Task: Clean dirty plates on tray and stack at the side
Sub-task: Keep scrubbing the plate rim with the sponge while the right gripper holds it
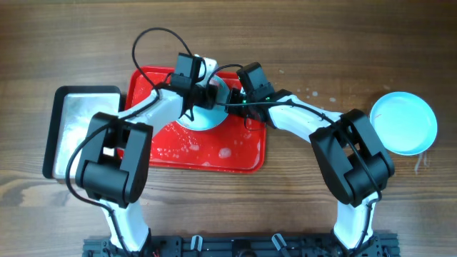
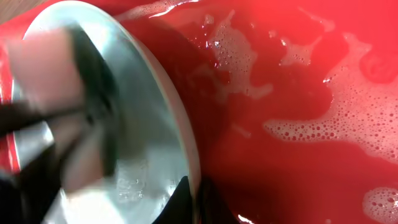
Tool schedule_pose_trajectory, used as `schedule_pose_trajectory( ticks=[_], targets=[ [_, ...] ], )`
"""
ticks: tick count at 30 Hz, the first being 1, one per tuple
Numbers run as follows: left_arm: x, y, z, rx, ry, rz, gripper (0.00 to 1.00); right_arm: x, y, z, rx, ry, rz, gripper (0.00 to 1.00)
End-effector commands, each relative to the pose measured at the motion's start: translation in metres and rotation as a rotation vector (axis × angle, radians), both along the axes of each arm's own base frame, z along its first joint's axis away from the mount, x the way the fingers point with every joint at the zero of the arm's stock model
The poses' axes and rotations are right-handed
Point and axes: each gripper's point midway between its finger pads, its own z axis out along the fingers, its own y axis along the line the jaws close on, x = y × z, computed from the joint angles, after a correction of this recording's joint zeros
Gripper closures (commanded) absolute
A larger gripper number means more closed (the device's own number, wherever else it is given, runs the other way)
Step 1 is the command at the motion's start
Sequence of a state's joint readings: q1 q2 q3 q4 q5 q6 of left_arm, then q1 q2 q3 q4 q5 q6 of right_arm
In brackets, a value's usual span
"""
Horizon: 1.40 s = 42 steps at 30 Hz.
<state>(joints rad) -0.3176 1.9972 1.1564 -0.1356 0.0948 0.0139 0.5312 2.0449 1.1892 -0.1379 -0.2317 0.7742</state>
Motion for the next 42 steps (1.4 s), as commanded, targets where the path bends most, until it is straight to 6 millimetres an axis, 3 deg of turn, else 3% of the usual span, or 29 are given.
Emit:
schedule_pose_trajectory(
  ticks=[1,5,9,16,20,23,28,32,35,38,42],
  targets=[
    [0.005,0.077,-0.042,0.242,-0.015,0.344,0.96,-0.026,-0.015,-0.049,-0.089,0.107,0.012,0.96],
    [0.005,0.114,-0.036,0.36,-0.076,0.559,0.96,-0.026,-0.015,-0.049,-0.09,0.107,0.012,0.96],
    [-0.014,0.154,-0.027,0.591,-0.092,0.671,0.96,-0.026,-0.015,-0.049,-0.089,0.106,0.012,0.96],
    [-0.057,0.165,-0.041,0.714,0.098,0.594,0.96,-0.025,-0.015,-0.049,-0.088,0.104,0.012,0.96],
    [-0.1,0.135,-0.071,0.587,0.382,0.381,0.96,-0.025,-0.015,-0.049,-0.088,0.104,0.012,0.96],
    [-0.138,0.106,-0.082,0.436,0.583,0.282,0.96,-0.025,-0.015,-0.049,-0.088,0.104,0.012,0.96],
    [-0.195,0.061,-0.075,0.205,0.86,0.044,0.96,-0.026,-0.015,-0.049,-0.089,0.105,0.012,0.96],
    [-0.219,0.028,-0.06,0.007,0.957,-0.138,0.96,-0.026,-0.015,-0.049,-0.089,0.106,0.012,0.95],
    [-0.224,0.014,-0.052,-0.088,0.97,-0.212,0.96,-0.026,-0.015,-0.049,-0.089,0.107,0.012,0.96],
    [-0.219,0.012,-0.054,-0.093,0.945,-0.216,0.96,-0.026,-0.015,-0.049,-0.09,0.107,0.012,0.96],
    [-0.19,0.007,-0.064,-0.101,0.841,-0.136,0.96,-0.026,-0.015,-0.049,-0.09,0.107,0.013,0.96]
  ],
)
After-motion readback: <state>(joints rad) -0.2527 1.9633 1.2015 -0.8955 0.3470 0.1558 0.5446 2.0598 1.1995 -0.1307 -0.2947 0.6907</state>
